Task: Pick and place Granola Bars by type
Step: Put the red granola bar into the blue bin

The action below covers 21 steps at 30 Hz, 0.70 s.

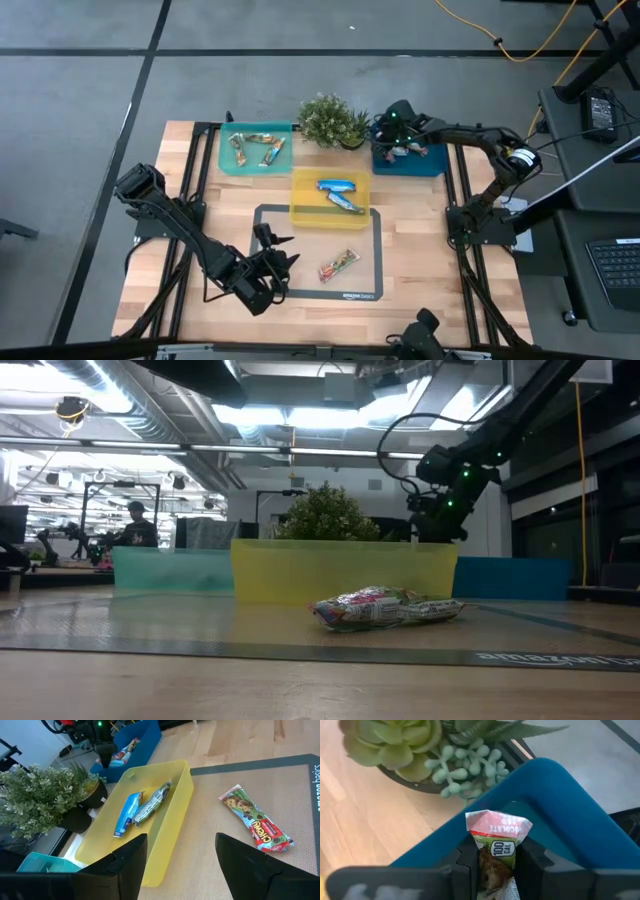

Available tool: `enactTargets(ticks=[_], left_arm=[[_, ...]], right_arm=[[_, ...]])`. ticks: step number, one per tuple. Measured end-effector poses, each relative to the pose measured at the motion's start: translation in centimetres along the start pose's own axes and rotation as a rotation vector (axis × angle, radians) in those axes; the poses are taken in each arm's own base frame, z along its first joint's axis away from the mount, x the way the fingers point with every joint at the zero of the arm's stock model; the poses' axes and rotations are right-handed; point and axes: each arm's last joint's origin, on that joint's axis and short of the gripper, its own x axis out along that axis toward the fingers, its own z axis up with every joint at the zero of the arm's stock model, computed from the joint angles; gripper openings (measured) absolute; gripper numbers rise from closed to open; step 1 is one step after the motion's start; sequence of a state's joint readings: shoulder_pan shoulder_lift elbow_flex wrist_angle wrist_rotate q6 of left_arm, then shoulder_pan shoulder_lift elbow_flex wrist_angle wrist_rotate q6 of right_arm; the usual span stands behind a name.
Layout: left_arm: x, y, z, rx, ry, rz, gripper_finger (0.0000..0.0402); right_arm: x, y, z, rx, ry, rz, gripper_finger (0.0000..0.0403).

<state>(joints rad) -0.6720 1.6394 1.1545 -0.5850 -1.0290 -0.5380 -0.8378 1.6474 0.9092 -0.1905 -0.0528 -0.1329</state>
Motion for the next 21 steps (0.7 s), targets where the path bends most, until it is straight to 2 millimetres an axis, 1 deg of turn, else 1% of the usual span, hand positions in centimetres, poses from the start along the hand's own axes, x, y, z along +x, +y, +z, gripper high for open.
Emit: enactTargets(ticks=[6,10,13,17,20,21], left_arm=[[0.0,0.0,0.1,-0.015,-0.003,-0.003,0.0222],[0.0,-0.1,0.1,-0.029,-0.002,-0.005,0.0222],[0.1,-0.1,0.0,-0.029,0.001,-0.006,0.0221],[0.1,-0.1,0.0,-0.04,0.002,-0.009,0.0221],[0.1,-0.2,0.0,-0.055,0.013,-0.025,0.0221],[0.1,-0.2,0.0,-0.057,0.024,-0.039,0.0221]], right_arm=[[0.0,-0.6,-0.1,0.038,0.003,-0.011,0.0095],[0.0,-0.6,-0.1,0.037,0.002,-0.012,0.0111],[0.0,-0.6,-0.1,0.033,0.001,-0.012,0.0136],[-0.2,-0.6,-0.1,0.013,0.004,-0.012,0.0189],[-0.9,-0.6,0.2,-0.012,-0.023,-0.023,0.0227],[-1.3,-0.7,0.4,-0.016,-0.035,-0.052,0.0237]])
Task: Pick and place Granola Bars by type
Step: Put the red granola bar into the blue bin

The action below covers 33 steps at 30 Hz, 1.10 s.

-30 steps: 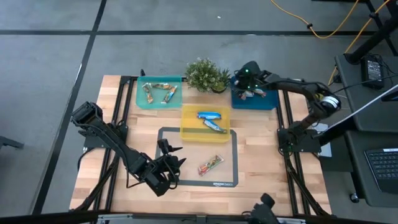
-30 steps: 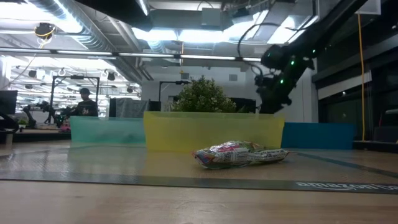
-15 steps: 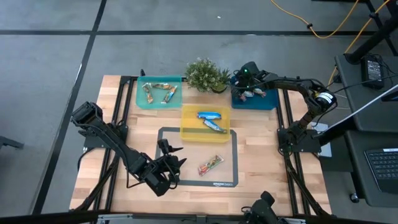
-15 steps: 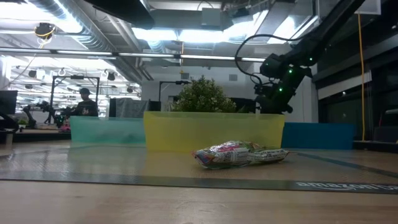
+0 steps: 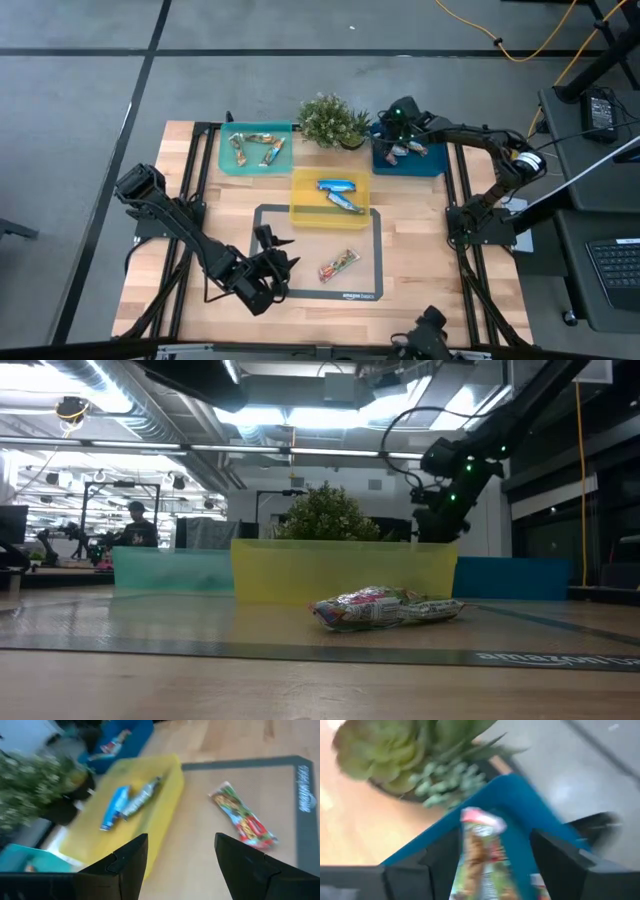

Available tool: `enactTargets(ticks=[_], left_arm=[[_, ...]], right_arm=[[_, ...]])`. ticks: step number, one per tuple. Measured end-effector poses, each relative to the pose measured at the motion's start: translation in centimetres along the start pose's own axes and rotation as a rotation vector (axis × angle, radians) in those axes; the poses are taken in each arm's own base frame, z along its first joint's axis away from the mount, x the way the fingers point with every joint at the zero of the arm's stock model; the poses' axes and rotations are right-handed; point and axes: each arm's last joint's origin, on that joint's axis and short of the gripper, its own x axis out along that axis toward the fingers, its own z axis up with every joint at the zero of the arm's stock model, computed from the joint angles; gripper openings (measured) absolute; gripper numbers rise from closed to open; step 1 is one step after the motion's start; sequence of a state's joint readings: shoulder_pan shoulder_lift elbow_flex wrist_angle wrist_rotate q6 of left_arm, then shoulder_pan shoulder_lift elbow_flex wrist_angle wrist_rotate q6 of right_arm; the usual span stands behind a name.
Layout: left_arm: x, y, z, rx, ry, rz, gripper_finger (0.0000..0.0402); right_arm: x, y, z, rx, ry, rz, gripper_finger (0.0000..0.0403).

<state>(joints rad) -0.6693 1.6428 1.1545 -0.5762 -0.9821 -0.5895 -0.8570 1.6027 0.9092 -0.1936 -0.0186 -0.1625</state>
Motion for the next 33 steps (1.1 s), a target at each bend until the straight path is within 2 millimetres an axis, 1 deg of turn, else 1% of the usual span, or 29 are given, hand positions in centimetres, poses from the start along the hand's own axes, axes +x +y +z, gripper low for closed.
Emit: enactTargets(ticks=[4,7,10,14,17,21,23,25,27,31,33], left_arm=[[1.1,-0.2,-0.3,-0.021,0.078,-0.063,0.0222],[2.6,-0.5,-0.6,-0.04,0.132,-0.089,0.0223],[4.3,-0.9,-0.7,-0.024,0.173,-0.139,0.0222],[6.5,-1.7,-0.6,-0.014,0.186,-0.236,0.0223],[7.8,-2.2,-0.4,-0.02,0.174,-0.315,0.0225],[9.3,-2.8,-0.5,-0.006,0.166,-0.391,0.0226],[9.7,-2.7,-0.6,-0.007,0.174,-0.405,0.0226],[10.2,-2.5,-0.6,-0.02,0.189,-0.418,0.0226],[10.4,-2.3,-0.7,-0.024,0.21,-0.432,0.0226],[10.6,-2.2,-0.6,-0.032,0.218,-0.454,0.0227],[10.7,-2.2,-0.6,-0.035,0.222,-0.461,0.0227]], right_arm=[[-2.2,-0.1,0.9,-0.035,-0.057,-0.118,0.0251],[-4.2,0.3,1.6,-0.05,-0.119,-0.126,0.0252],[-6.2,1.2,2.0,-0.072,-0.173,-0.112,0.025],[-8.9,2.9,2.2,-0.109,-0.227,-0.074,0.0239],[-10.8,4.5,2.0,-0.146,-0.254,-0.029,0.0227],[-12.9,6.7,1.7,-0.185,-0.3,0.041,0.0212],[-13.9,7.8,1.5,-0.211,-0.318,0.077,0.0207],[-14.5,8.8,1.0,-0.224,-0.321,0.102,0.0203],[-14.7,9.6,-0.2,-0.238,-0.333,0.102,0.02],[-14.4,10.9,-3.8,-0.219,-0.378,0.074,0.0198],[-14.2,11.3,-5.3,-0.2,-0.434,0.093,0.0198]])
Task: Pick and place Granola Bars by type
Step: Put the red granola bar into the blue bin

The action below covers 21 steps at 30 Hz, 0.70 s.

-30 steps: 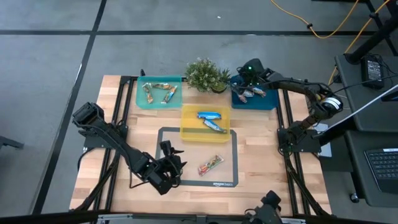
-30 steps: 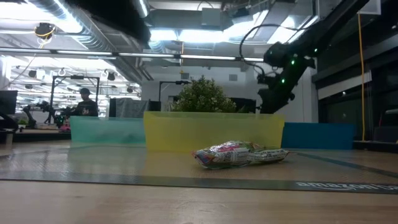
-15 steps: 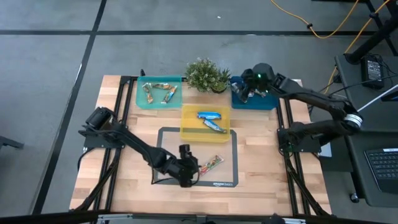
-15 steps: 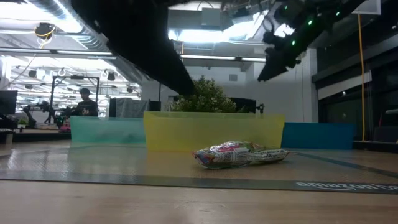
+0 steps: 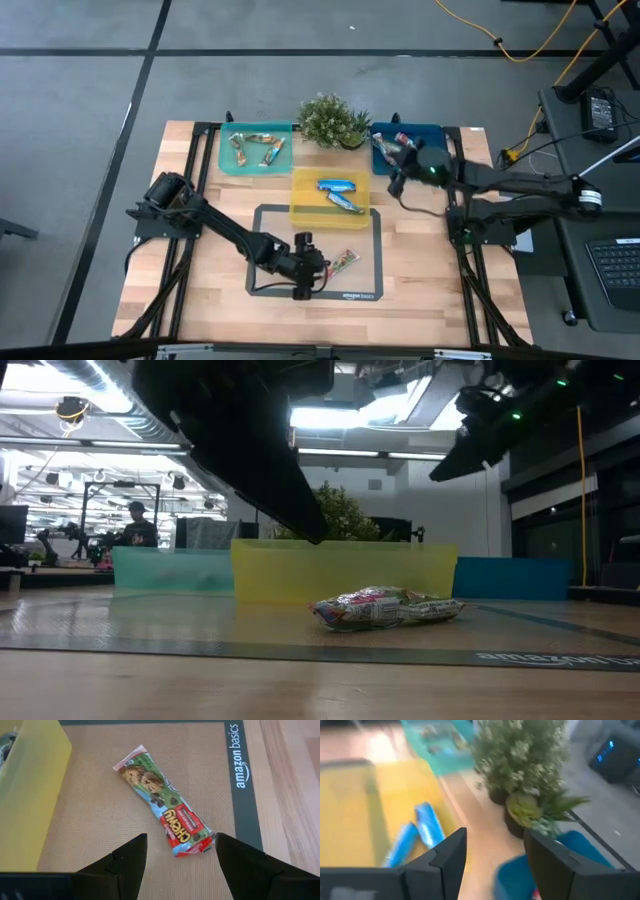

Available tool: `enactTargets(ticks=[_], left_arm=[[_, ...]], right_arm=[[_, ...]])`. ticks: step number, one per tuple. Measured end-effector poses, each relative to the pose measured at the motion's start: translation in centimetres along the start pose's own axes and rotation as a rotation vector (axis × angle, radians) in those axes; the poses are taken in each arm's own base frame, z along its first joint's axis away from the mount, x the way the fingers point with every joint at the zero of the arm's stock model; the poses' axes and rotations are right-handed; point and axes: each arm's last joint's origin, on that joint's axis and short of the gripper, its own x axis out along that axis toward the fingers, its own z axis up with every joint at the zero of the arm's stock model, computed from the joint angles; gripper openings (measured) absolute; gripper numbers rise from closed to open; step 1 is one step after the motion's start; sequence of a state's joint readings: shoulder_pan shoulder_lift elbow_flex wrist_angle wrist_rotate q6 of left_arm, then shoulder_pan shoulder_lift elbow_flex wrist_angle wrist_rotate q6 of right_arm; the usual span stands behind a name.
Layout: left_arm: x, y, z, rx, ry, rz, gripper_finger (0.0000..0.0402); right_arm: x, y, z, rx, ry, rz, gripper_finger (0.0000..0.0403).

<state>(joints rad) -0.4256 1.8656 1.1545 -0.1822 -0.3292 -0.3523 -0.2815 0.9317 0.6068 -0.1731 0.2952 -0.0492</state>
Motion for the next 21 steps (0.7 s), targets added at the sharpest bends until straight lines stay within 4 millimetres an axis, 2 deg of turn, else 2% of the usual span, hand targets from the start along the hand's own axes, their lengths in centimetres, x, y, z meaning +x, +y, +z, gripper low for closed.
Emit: enactTargets(ticks=[4,8,14,21], left_arm=[[0.2,0.4,0.3,-0.017,0.004,-0.035,0.0227],[0.3,0.5,0.5,-0.023,-0.011,-0.057,0.0239],[1.9,0.7,0.4,-0.008,-0.021,-0.091,0.0278],[4.7,0.9,-1.3,-0.002,0.079,-0.121,0.0303]], right_arm=[[-1.0,0.8,-1.6,0.047,-0.199,0.043,0.0198],[-2.4,0.9,-1.0,0.024,-0.375,0.061,0.0198],[-4.3,1.2,0.3,-0.002,-0.475,0.124,0.0198],[-5.1,1.8,1.3,-0.015,-0.532,0.167,0.0198]])
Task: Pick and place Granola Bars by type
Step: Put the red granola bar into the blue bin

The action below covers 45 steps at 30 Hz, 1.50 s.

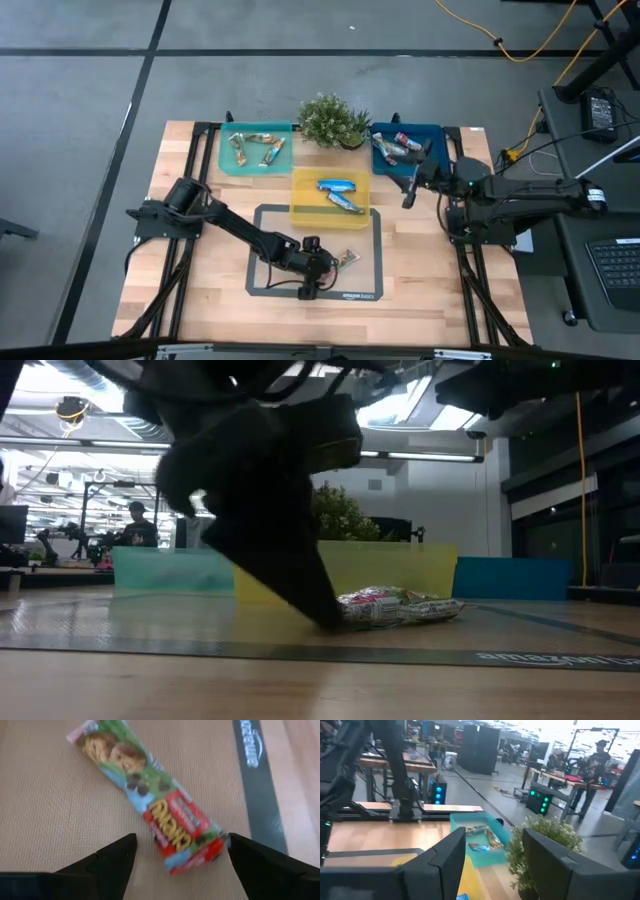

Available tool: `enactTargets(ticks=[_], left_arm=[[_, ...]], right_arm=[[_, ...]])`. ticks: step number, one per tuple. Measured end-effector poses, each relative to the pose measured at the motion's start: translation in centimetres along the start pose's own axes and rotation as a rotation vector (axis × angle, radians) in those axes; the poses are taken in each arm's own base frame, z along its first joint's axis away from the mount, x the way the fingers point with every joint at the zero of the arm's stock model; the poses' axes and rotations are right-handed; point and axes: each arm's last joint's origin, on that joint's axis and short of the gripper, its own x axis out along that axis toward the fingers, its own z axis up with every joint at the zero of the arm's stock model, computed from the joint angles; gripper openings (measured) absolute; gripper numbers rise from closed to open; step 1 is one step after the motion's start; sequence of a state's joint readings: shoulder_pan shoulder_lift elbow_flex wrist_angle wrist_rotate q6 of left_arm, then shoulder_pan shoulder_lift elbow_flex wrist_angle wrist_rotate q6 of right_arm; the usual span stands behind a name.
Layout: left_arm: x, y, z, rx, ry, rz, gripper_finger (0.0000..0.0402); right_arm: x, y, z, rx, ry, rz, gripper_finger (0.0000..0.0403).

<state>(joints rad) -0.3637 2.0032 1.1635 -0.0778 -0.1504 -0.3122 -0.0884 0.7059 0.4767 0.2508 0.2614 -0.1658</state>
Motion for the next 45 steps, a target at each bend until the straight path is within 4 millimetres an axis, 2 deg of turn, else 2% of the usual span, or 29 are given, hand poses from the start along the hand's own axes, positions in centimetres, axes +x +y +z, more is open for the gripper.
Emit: enactTargets(ticks=[5,13,38,42,45], left_arm=[[0.6,-0.2,0.6,0.029,-0.015,0.001,0.0304],[0.5,0.0,1.4,0.027,-0.048,0.07,0.0293],[0.4,0.3,1.2,-0.007,-0.018,0.077,0.0082],[-0.2,-0.1,2.4,0.024,-0.032,0.068,0.0059],[-1.6,-1.0,4.0,0.086,-0.031,0.063,0.0054]], right_arm=[[-0.1,0.5,0.1,0.002,-0.01,0.03,0.0198],[0.0,1.0,-0.2,-0.002,0.009,0.057,0.0198],[0.2,1.2,-0.5,-0.001,0.023,0.065,0.0198],[0.3,1.3,-0.7,0.018,0.048,0.068,0.0198],[0.4,1.4,-1.2,0.031,0.088,0.073,0.0198]])
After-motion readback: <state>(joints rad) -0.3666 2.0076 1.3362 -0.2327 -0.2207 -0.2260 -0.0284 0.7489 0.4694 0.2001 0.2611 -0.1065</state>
